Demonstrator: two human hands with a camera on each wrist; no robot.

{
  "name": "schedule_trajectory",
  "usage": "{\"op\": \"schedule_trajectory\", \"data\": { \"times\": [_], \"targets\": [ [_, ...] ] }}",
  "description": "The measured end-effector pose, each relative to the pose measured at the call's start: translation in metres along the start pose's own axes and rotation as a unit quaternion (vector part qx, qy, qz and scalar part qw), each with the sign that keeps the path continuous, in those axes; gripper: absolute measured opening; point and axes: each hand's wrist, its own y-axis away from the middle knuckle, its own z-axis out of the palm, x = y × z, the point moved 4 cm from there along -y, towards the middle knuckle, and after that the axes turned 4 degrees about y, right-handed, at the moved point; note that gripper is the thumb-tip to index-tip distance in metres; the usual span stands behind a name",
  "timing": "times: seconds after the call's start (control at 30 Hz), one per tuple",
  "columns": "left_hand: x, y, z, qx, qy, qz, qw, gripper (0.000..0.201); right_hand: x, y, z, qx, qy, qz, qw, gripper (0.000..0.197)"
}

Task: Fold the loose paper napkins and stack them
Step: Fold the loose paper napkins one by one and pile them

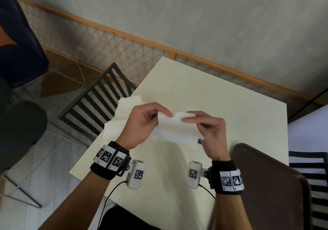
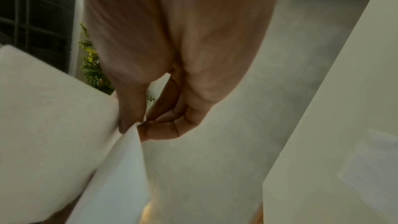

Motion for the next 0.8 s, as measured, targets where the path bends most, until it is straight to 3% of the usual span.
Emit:
{"op": "schedule_trajectory", "data": {
  "times": [0.1, 0.3, 0.47, 0.57, 0.63, 0.73, 0.8],
  "targets": [
    [0.004, 0.003, 0.001, -0.028, 0.032, -0.012, 0.999, 0.026, 0.003, 0.002, -0.003, -0.003, 0.0, -0.009, 1.0, 0.048],
    [0.005, 0.011, -0.001, -0.02, 0.095, -0.057, 0.994, 0.026, 0.0, 0.006, 0.002, -0.024, -0.005, -0.017, 1.0, 0.023],
    [0.006, 0.017, -0.007, 0.005, 0.085, -0.061, 0.994, 0.031, -0.001, 0.006, 0.006, -0.032, 0.008, -0.021, 0.999, 0.041],
    [0.007, 0.023, -0.014, 0.013, 0.058, -0.061, 0.996, 0.026, -0.008, 0.001, 0.017, -0.033, -0.028, -0.006, 0.999, 0.035],
    [0.009, 0.03, -0.019, 0.009, 0.006, -0.035, 0.999, 0.026, -0.014, -0.002, 0.037, -0.032, 0.063, 0.006, 0.998, 0.025],
    [0.012, 0.037, -0.022, 0.018, -0.075, 0.008, 0.997, 0.024, -0.005, -0.006, 0.08, -0.075, 0.286, -0.03, 0.955, 0.036],
    [0.007, 0.04, -0.032, 0.066, -0.108, 0.01, 0.992, 0.024, 0.006, -0.009, 0.104, -0.076, 0.325, -0.063, 0.941, 0.039]
  ]
}}
